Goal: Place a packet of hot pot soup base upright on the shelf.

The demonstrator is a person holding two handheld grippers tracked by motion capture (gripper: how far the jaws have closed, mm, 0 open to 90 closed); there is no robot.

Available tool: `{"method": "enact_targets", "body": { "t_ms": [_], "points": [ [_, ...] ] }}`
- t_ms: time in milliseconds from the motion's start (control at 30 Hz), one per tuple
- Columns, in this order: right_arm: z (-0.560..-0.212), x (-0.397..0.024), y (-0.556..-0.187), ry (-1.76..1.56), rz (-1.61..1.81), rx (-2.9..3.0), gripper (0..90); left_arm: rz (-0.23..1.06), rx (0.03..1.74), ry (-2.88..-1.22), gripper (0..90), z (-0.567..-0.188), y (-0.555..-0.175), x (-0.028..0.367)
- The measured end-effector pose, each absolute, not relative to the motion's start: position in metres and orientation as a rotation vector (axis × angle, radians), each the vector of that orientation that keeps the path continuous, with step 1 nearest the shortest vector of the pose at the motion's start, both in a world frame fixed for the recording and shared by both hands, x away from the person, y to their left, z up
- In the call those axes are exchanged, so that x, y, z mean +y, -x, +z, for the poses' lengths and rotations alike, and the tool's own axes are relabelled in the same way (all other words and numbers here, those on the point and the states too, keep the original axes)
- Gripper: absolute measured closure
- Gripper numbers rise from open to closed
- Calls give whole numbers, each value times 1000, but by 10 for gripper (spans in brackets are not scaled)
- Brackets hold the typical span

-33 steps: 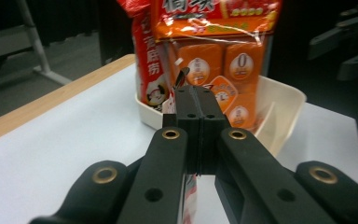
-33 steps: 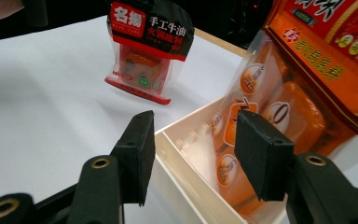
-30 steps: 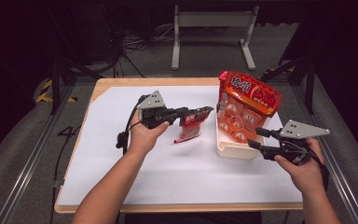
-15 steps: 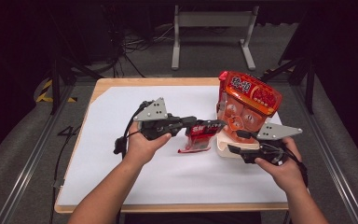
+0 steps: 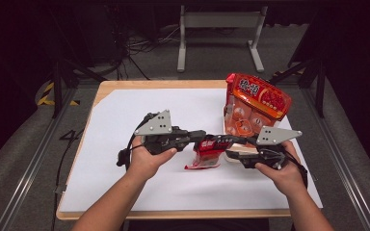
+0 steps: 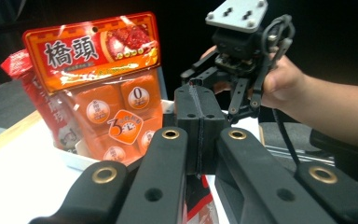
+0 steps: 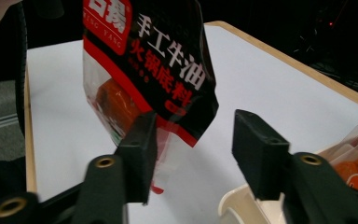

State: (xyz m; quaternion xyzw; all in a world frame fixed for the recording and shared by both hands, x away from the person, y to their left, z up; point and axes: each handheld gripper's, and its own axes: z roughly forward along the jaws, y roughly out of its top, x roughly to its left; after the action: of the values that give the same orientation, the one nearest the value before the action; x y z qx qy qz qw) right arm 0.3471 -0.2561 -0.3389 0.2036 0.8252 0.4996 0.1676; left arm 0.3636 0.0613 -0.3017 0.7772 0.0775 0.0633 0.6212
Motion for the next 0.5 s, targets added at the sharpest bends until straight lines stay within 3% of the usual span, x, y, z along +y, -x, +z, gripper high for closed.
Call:
{"method": "enact_targets", "body": {
  "t_ms": [333,433,500],
  "points": [
    [-333,-252,-344,-487,1481,2375,727,112,187,-1762,900,-307,-367,66],
    [-331,-253,-342,-480,1485,2395,856,110,191,-1759,900,-308,-367,67],
    [-331,-254,-341,-472,1479,2394,884,97,194,-1761,900,-309,-369,68]
  ]
}}
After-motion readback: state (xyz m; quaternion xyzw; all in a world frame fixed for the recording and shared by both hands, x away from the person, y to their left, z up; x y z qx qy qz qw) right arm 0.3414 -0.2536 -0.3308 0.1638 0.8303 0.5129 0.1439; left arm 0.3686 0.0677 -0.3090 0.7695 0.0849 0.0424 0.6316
